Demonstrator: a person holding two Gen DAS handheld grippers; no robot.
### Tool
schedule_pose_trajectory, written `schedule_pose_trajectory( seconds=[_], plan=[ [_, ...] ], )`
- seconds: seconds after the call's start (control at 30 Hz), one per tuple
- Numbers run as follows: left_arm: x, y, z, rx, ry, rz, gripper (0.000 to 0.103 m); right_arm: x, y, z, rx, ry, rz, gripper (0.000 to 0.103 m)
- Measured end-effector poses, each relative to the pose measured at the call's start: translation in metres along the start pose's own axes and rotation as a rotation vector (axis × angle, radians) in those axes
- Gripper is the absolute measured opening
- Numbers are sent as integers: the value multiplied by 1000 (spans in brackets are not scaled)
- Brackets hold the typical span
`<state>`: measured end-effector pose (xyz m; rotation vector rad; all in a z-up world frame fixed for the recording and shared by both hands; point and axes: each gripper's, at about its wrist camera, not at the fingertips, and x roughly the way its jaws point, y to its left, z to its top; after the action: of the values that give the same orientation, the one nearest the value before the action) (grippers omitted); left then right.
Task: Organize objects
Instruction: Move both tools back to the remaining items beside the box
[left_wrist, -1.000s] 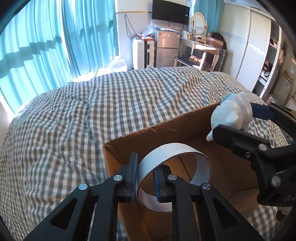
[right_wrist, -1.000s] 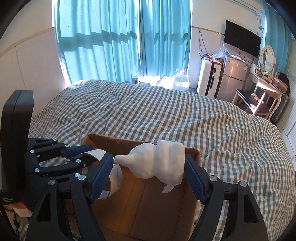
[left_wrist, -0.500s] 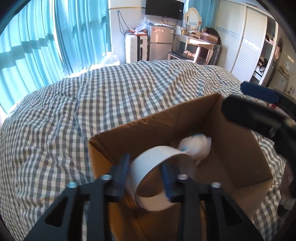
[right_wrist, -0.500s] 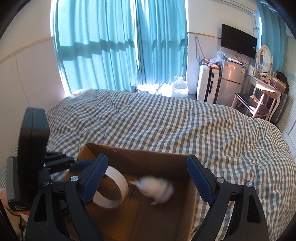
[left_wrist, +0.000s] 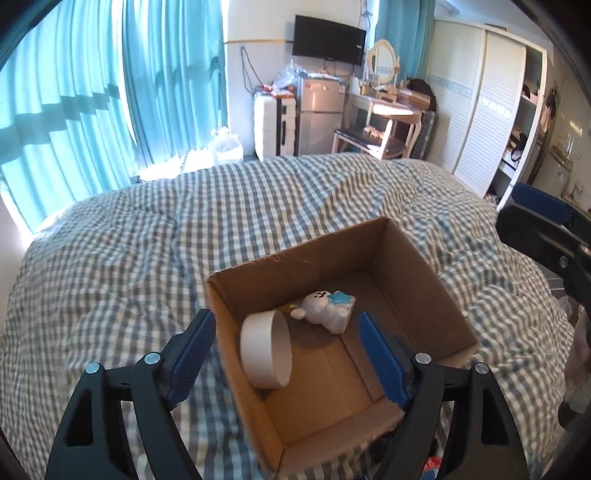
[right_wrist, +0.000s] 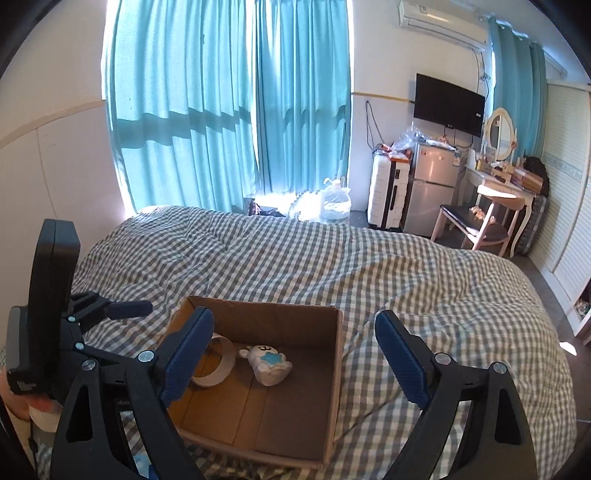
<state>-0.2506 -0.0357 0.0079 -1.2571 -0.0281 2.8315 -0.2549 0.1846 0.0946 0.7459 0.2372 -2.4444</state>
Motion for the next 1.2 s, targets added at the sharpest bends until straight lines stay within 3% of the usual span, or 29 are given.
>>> schedule_pose_trajectory(
  seconds=[0.27,0.53,0.7,1.0,1.2],
  plan=[
    [-63,1,-28,-41,-51,27,90,-66,21,-14,-31,-42,-5,90],
    [-91,-7,-73,-48,-58,32,91,-102,41,-58,-51,-31,9,90],
    [-87,-8,-106,-80,-26,57,91,-99,49,-90,-38,15,32,90],
    [-71,-15,-168,-115,50,26,91,-71,47,-156,10,138,19,90],
    [-57,-37,-195,-49,96,-4,91,-66,37,-189,56,201,26,90]
  ],
)
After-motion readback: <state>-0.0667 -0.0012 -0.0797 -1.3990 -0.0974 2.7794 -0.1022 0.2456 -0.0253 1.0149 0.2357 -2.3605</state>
